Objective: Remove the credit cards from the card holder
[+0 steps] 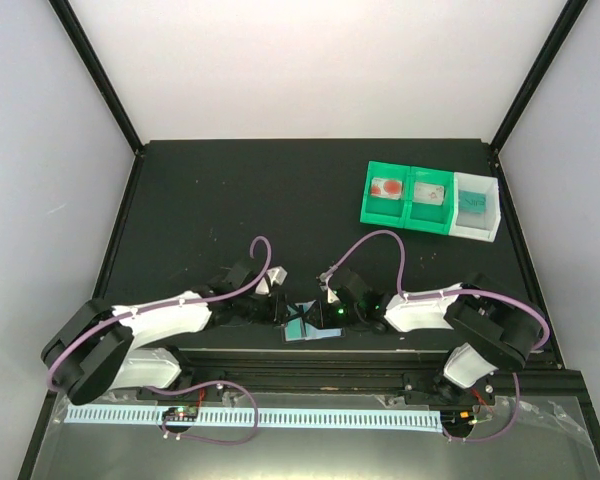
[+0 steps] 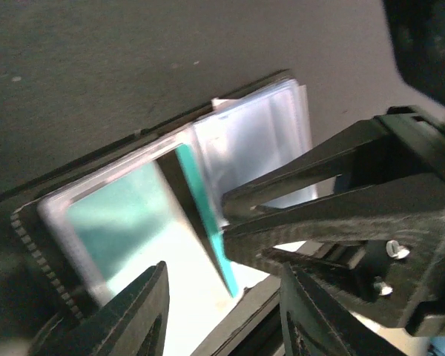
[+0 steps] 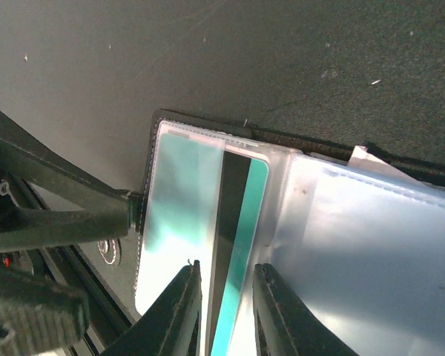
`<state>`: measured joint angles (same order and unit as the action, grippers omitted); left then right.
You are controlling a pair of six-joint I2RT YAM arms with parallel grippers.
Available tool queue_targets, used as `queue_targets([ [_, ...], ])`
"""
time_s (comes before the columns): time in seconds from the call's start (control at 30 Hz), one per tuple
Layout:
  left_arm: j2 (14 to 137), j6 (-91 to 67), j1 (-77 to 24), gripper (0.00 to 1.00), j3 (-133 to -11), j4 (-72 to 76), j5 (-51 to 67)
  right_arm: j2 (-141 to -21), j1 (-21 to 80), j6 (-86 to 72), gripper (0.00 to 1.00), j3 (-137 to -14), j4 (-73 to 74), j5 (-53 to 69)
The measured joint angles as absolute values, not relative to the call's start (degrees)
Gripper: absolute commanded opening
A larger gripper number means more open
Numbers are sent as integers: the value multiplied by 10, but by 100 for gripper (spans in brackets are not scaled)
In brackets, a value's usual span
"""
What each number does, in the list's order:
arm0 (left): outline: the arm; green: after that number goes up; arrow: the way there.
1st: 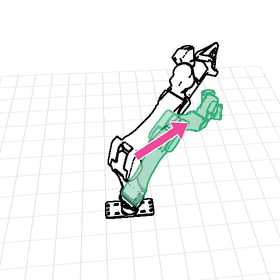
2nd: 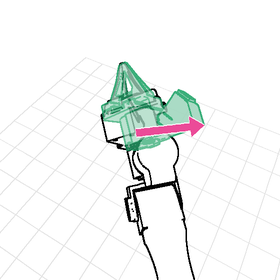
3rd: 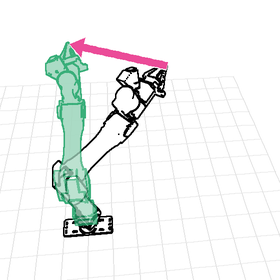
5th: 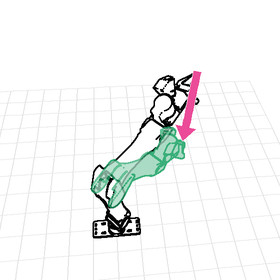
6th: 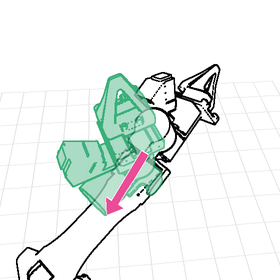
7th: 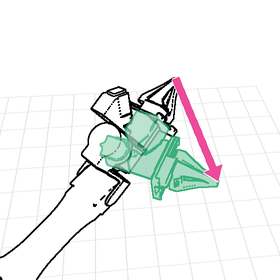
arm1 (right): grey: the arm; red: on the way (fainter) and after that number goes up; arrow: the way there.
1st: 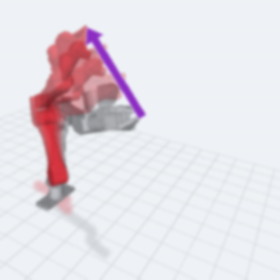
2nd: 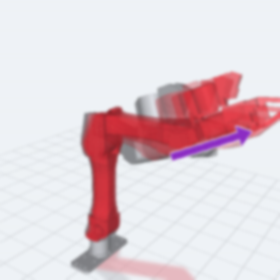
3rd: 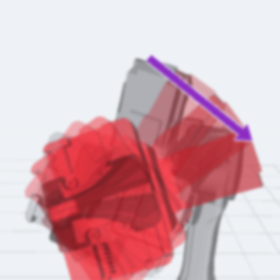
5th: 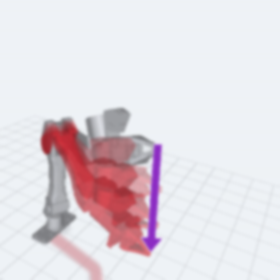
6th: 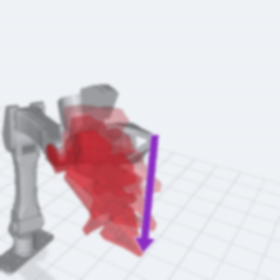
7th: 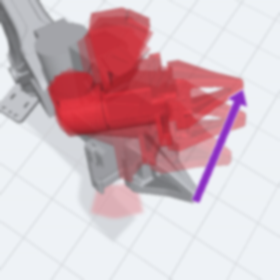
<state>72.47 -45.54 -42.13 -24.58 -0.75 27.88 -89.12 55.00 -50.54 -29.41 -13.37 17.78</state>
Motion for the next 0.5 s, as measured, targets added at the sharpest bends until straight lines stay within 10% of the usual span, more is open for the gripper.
queue_targets([
  [0.5, 672, -395, -421, 31, -248, -151, 193, -891, 550, -505, 21, -293, -136, 178],
])
